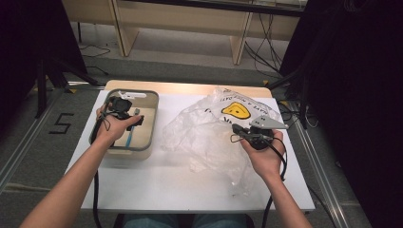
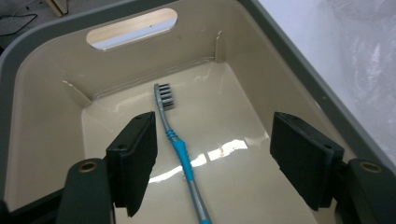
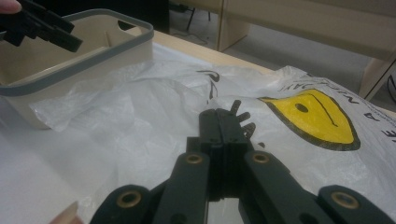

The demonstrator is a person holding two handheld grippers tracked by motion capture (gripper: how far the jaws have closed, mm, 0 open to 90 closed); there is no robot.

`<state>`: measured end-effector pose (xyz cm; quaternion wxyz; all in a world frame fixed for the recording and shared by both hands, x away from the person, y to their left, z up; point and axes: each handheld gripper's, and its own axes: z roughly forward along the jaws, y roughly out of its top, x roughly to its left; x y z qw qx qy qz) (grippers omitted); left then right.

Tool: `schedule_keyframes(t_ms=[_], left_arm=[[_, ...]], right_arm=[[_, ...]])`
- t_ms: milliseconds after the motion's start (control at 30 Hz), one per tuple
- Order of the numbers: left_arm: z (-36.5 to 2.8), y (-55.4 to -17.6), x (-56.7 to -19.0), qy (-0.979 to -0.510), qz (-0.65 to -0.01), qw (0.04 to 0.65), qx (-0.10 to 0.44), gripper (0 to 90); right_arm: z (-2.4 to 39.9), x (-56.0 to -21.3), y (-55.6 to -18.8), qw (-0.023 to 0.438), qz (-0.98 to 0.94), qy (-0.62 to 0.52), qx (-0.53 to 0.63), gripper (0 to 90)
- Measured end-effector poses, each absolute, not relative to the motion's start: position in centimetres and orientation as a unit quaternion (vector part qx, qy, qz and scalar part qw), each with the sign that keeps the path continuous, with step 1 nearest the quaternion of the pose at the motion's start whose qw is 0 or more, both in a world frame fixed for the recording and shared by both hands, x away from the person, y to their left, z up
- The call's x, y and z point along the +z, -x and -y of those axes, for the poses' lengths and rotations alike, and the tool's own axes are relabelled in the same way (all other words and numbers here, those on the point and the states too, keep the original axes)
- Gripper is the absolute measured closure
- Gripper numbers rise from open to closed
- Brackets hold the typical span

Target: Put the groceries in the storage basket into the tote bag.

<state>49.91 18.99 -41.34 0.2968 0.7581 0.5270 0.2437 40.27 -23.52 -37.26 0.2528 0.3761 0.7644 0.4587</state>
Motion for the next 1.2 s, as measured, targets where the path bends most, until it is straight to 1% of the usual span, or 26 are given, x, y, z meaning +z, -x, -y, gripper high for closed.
schedule_keyframes(t_ms=[567, 700, 933, 1133, 1200], left_arm=[[-19.5, -52.9, -44.2, -0.748, -0.566, 0.255, 0.235, 36.6], [-19.7, -53.5, -45.1, -0.747, -0.579, 0.247, 0.215, 37.3], [-19.5, -53.8, -45.8, -0.753, -0.584, 0.226, 0.201, 39.5], [-19.7, -53.9, -46.2, -0.756, -0.591, 0.212, 0.186, 42.3], [-19.8, -53.9, -46.2, -0.753, -0.595, 0.213, 0.181, 44.6]], right_arm=[[23.3, -37.4, -40.2, 0.252, -0.767, -0.373, 0.458, 90.0], [23.3, -37.4, -40.2, 0.251, -0.767, -0.373, 0.459, 90.0], [23.2, -37.4, -40.2, 0.25, -0.769, -0.372, 0.457, 90.0], [23.2, -37.4, -40.2, 0.25, -0.768, -0.371, 0.458, 90.0], [23.2, -37.4, -40.2, 0.249, -0.769, -0.371, 0.457, 90.0]])
